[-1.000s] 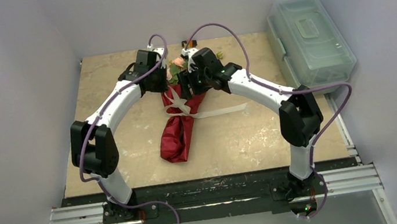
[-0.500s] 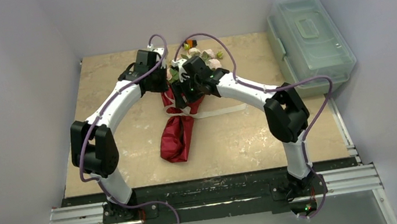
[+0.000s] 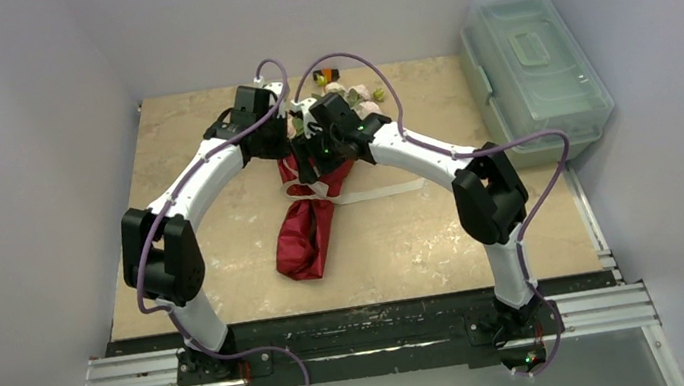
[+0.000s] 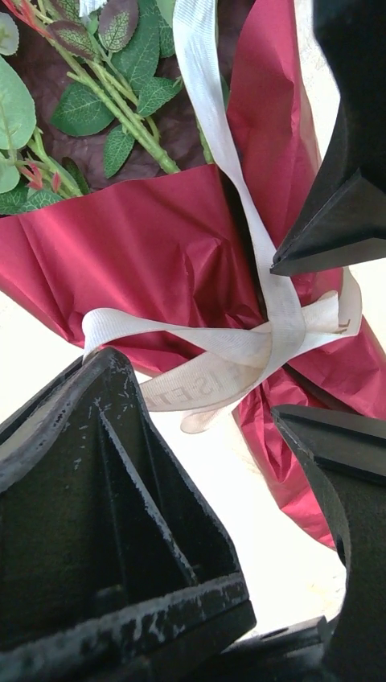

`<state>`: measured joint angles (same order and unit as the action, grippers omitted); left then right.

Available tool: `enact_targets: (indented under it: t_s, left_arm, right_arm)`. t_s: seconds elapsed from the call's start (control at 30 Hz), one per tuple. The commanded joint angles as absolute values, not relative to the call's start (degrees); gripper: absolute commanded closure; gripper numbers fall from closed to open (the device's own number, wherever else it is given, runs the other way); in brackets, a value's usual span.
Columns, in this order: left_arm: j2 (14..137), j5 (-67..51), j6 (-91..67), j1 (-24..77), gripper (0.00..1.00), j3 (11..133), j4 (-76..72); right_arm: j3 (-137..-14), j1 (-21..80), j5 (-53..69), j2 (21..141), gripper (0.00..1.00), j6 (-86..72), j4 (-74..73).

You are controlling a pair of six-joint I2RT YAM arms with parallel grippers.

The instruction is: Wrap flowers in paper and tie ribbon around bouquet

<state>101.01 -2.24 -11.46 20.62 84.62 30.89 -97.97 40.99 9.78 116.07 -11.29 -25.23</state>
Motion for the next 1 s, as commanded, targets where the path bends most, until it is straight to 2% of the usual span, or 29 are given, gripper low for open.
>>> enact_targets:
  t_s: [0.0, 0.97]
  left_arm:
    - [100.5, -2.2, -12.3, 20.0, 1.0, 85.3, 29.1]
    - [100.9, -2.6, -12.0, 19.6, 1.0, 86.3, 29.8]
  right_arm:
    - [-100.4, 41.4, 9.1, 116.1, 0.33, -10.7, -26.0]
    - [-101.4, 43.3, 12.8, 120.4, 0.37, -10.0, -24.0]
